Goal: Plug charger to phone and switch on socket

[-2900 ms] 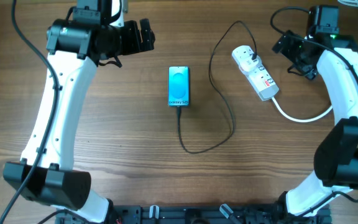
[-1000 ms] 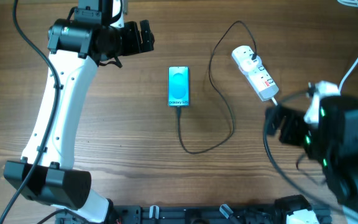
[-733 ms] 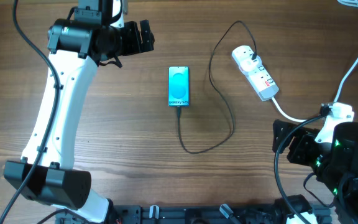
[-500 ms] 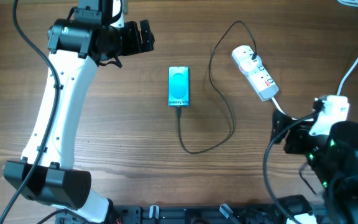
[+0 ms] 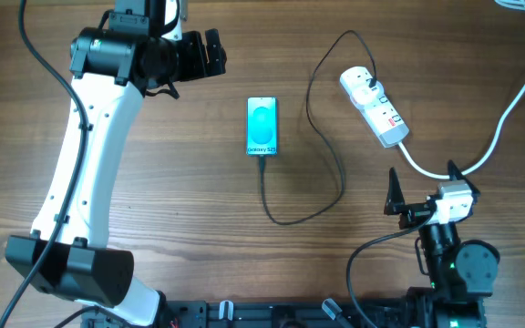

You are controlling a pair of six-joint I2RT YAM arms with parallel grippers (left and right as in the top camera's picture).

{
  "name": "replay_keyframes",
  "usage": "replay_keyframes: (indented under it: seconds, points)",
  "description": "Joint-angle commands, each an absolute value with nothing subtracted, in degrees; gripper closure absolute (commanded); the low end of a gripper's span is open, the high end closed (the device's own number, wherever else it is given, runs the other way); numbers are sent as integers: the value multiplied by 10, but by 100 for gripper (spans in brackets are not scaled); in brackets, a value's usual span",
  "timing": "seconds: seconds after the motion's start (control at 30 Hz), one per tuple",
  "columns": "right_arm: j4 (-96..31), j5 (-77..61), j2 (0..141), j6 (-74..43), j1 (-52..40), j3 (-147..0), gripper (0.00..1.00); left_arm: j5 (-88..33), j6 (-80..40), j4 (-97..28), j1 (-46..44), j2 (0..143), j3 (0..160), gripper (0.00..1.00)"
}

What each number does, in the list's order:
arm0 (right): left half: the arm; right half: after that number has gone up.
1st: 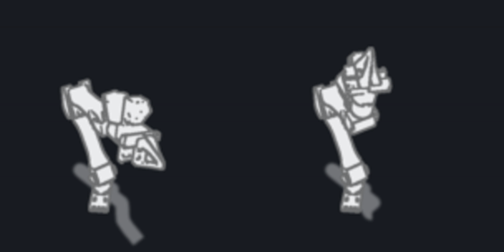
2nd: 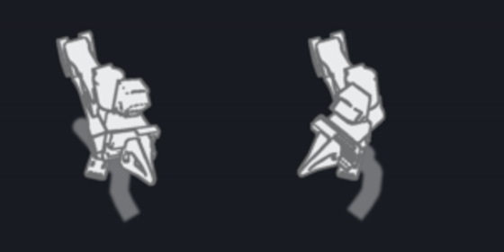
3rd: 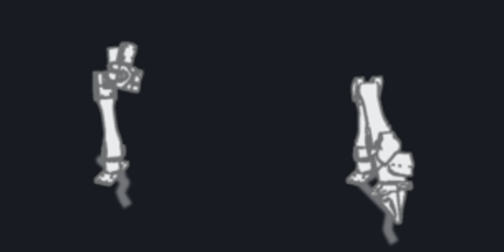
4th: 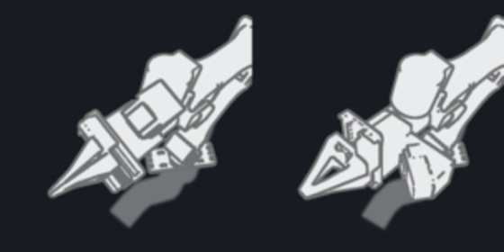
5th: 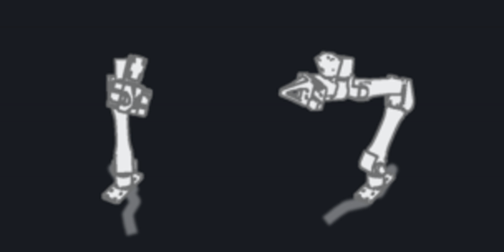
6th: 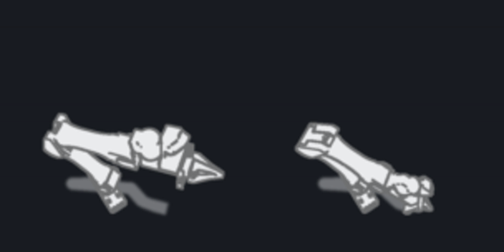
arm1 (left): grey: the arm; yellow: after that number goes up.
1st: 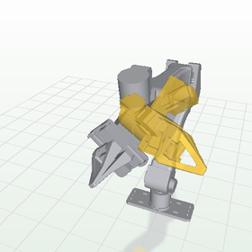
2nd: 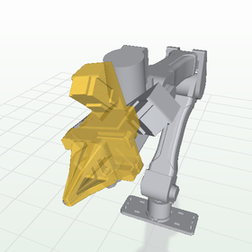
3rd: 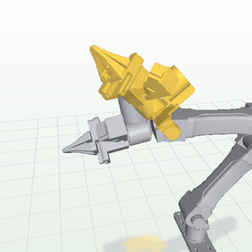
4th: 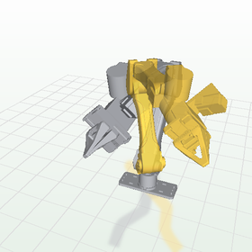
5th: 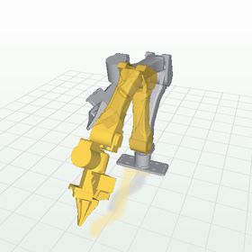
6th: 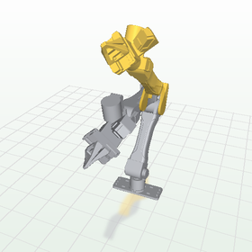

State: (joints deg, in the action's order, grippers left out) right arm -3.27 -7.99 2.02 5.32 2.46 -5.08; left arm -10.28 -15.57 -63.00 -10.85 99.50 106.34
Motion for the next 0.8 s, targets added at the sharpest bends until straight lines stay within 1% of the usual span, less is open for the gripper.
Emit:
replay_keyframes:
  seconds: [0.0, 0.2, 0.27, 0.77]
  points:
    - [13, -84, 2, 59, 35, -8, 0, -98, -158, -628, -110, 997, 1062, 0]
    - [3, -70, 2, 67, 75, -3, 0, -98, -158, -628, -110, 997, 1062, 0]
    - [0, -30, 2, 13, 75, -3, 0, -98, -158, -628, -110, 997, 1062, 0]
    - [1, -30, 2, 14, 62, -3, 0, -98, -158, -628, -110, 997, 1062, 0]
